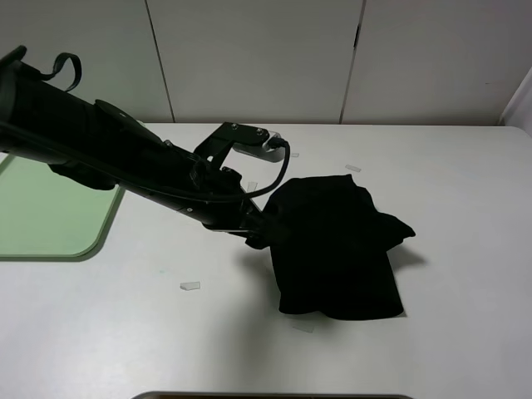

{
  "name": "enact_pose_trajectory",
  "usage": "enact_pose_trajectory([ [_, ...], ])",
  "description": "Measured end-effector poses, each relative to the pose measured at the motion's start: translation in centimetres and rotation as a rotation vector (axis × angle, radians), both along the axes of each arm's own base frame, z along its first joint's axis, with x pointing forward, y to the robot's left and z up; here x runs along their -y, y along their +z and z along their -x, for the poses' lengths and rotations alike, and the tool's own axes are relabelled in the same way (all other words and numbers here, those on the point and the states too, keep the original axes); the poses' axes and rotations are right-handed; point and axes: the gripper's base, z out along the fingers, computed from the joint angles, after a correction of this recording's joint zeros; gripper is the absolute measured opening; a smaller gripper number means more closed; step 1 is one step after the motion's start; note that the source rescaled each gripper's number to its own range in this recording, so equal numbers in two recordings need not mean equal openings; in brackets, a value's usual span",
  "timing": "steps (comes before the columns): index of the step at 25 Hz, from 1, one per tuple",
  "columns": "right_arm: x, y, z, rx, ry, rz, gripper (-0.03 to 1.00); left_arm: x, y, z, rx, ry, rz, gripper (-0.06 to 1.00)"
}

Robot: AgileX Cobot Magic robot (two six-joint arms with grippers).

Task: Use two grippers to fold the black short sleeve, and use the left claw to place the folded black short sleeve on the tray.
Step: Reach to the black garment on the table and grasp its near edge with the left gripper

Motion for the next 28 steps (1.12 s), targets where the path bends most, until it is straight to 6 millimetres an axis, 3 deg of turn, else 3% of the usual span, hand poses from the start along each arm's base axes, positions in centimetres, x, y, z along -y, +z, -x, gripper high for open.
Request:
enact_pose_trajectory([
  [2, 0.0, 0.0, 0.0, 0.0, 0.0, 0.0, 1.0, 0.1, 0.0, 0.2, 0.012, -0.057, 0.003, 0.97],
  [6, 0.0, 0.0, 0.0, 0.0, 0.0, 0.0, 1.0, 0.2, 0.1, 0.4, 0.014, -0.09, 0.008, 0.99],
  [13, 0.0, 0.0, 0.0, 0.0, 0.0, 0.0, 1.0, 0.0, -0.1, 0.1, -0.047, 0.081, 0.042, 1.0],
  [21, 0.0, 0.0, 0.0, 0.0, 0.0, 0.0, 1.0, -0.1, -3.2, -0.6, -0.194, 0.219, 0.087, 1.0],
  [28, 0.0, 0.0, 0.0, 0.0, 0.0, 0.0, 1.0, 0.2, -4.1, -1.1, -0.161, 0.193, 0.079, 1.0],
])
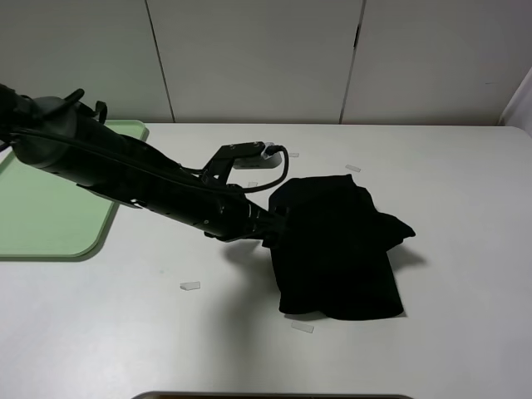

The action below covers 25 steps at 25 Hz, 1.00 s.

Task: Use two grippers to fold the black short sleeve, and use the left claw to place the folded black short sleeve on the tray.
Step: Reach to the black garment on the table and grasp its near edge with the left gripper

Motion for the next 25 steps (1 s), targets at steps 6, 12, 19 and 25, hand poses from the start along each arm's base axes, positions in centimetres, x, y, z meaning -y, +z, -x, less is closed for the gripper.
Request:
enact_pose_trajectory([
  [6, 0.0, 0.0, 0.0, 0.0, 0.0, 0.0, 1.0, 1.2, -1.4, -1.1, 0.018, -0.063, 0.007, 1.0],
  [12, 0.0, 0.0, 0.0, 0.0, 0.0, 0.0, 1.0, 2.8, -2.5, -2.9, 0.006, -0.068, 0.051, 0.91],
  [19, 0.0, 0.0, 0.0, 0.0, 0.0, 0.0, 1.0, 3.5, -2.9, -3.5, 0.0, -0.08, 0.075, 0.46],
  [25, 0.0, 0.0, 0.0, 0.0, 0.0, 0.0, 1.0, 3.5, -3.0, -3.7, 0.004, -0.075, 0.069, 0.08],
])
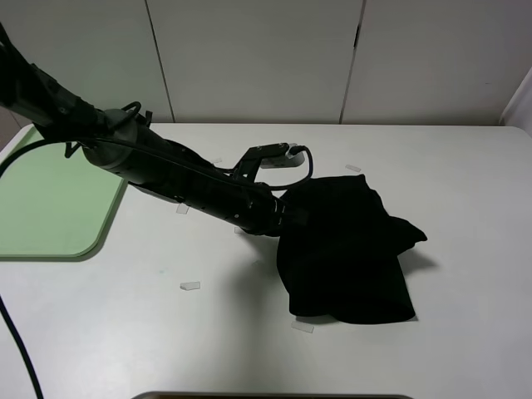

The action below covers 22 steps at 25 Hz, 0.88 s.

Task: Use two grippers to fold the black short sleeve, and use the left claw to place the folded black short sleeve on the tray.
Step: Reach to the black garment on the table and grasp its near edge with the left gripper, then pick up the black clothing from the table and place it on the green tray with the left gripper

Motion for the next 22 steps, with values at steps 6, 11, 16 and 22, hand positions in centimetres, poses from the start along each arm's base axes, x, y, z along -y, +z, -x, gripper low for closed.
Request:
enact_pose_trajectory([
  [6, 0.0, 0.0, 0.0, 0.0, 0.0, 0.0, 1.0, -0.6, 0.6, -0.5, 0.078, -0.011, -0.082, 0.07],
  [11, 0.0, 0.0, 0.0, 0.0, 0.0, 0.0, 1.0, -2.7, 2.8, -1.9, 0.239, -0.131, -0.186, 0.07],
  [16, 0.0, 0.0, 0.0, 0.0, 0.0, 0.0, 1.0, -6.8, 5.5, -3.7, 0.403, -0.247, -0.347, 0.07],
  [22, 0.0, 0.0, 0.0, 0.0, 0.0, 0.0, 1.0, -13.1, 5.8, -6.0, 0.477, -0.335, -0.57, 0.07],
])
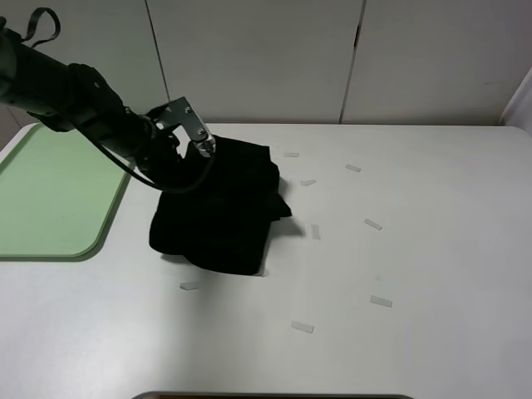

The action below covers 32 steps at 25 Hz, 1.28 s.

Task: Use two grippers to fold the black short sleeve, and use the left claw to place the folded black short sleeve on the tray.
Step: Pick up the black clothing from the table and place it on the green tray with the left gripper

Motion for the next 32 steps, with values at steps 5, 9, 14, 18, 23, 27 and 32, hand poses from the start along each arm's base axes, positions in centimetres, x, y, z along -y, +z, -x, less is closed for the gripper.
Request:
enact_pose_trajectory([
  [5, 0.0, 0.0, 0.0, 0.0, 0.0, 0.0, 1.0, -5.1, 0.1, -1.8, 0.085, 0.039, -0.121, 0.07],
  [9, 0.0, 0.0, 0.0, 0.0, 0.0, 0.0, 1.0, -8.6, 0.1, -2.5, 0.107, 0.066, -0.185, 0.07],
  [14, 0.0, 0.0, 0.0, 0.0, 0.0, 0.0, 1.0, -11.7, 0.1, -2.7, 0.105, 0.111, -0.22, 0.07],
  [18, 0.0, 0.0, 0.0, 0.0, 0.0, 0.0, 1.0, -13.7, 0.1, -2.7, 0.1, 0.162, -0.223, 0.07],
  [23, 0.0, 0.0, 0.0, 0.0, 0.0, 0.0, 1.0, -15.1, 0.2, -2.8, 0.118, 0.204, -0.23, 0.07],
  [27, 0.0, 0.0, 0.0, 0.0, 0.0, 0.0, 1.0, -16.9, 0.5, -3.3, 0.183, 0.261, -0.247, 0.07],
  [32, 0.0, 0.0, 0.0, 0.0, 0.0, 0.0, 1.0, -18.4, 0.8, -3.4, 0.234, 0.271, -0.287, 0.07],
])
